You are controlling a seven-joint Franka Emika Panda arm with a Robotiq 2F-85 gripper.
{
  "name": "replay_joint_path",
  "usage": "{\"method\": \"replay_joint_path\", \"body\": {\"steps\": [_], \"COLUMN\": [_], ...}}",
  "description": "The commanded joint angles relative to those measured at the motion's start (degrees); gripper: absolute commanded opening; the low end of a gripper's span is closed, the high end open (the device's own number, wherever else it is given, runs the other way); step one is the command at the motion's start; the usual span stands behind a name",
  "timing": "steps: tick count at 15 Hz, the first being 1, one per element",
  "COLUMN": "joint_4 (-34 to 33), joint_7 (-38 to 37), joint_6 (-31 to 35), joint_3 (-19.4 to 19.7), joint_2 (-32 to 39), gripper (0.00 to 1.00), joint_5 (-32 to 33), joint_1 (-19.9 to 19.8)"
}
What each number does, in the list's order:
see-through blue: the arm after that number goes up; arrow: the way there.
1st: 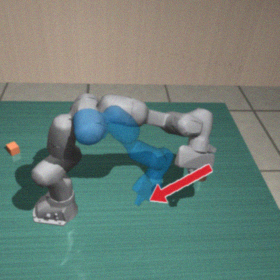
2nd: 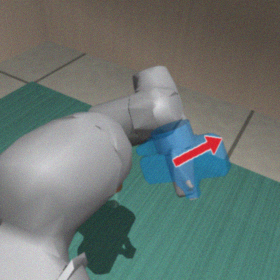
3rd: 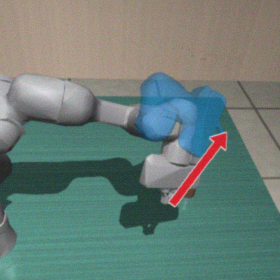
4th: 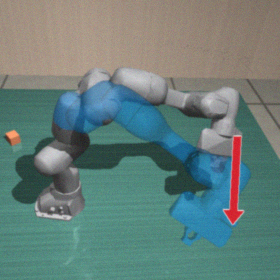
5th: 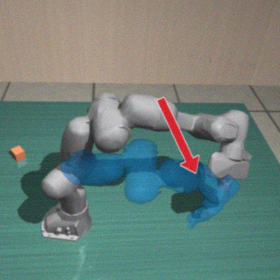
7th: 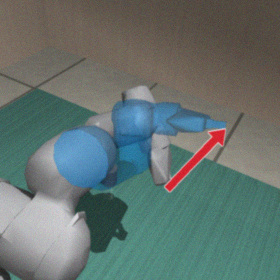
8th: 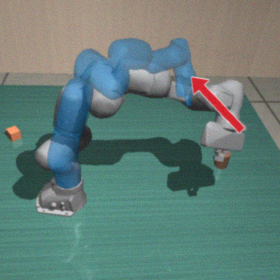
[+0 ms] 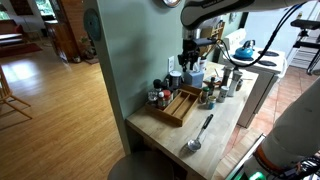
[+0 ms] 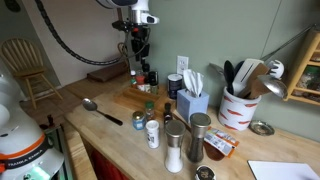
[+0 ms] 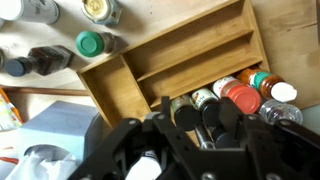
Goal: Pick up the silver long object and put it behind the spice bottle with a black lid in the wooden tray
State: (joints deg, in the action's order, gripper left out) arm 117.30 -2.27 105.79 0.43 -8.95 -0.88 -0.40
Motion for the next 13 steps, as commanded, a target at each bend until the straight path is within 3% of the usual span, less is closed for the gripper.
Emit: {"method": "replay_joint_path", "body": {"steps": [1, 3, 6, 9, 10, 13], "joint_4": [5.13, 7.88, 13.25, 17.63, 12.63, 13.18], "joint_7": [0.74, 0.75, 1.77, 7.59, 3.85, 4.27], "joint_6": [-2.42, -2.9, -3.52, -6.57, -5.47, -5.66], "joint_3": [1.66, 2.23, 2.7, 4.33, 3.18, 3.32], "joint_2": [-7.76, -11.84, -19.04, -25.17, -19.34, -20.93], "gripper": [0.86, 0.99, 1.0, 1.0, 1.0, 1.0], "joint_5": [-0.34, 0.15, 1.22, 1.94, 1.05, 1.08], "joint_1": [-1.55, -2.19, -2.98, -2.94, -2.87, -2.9]}}
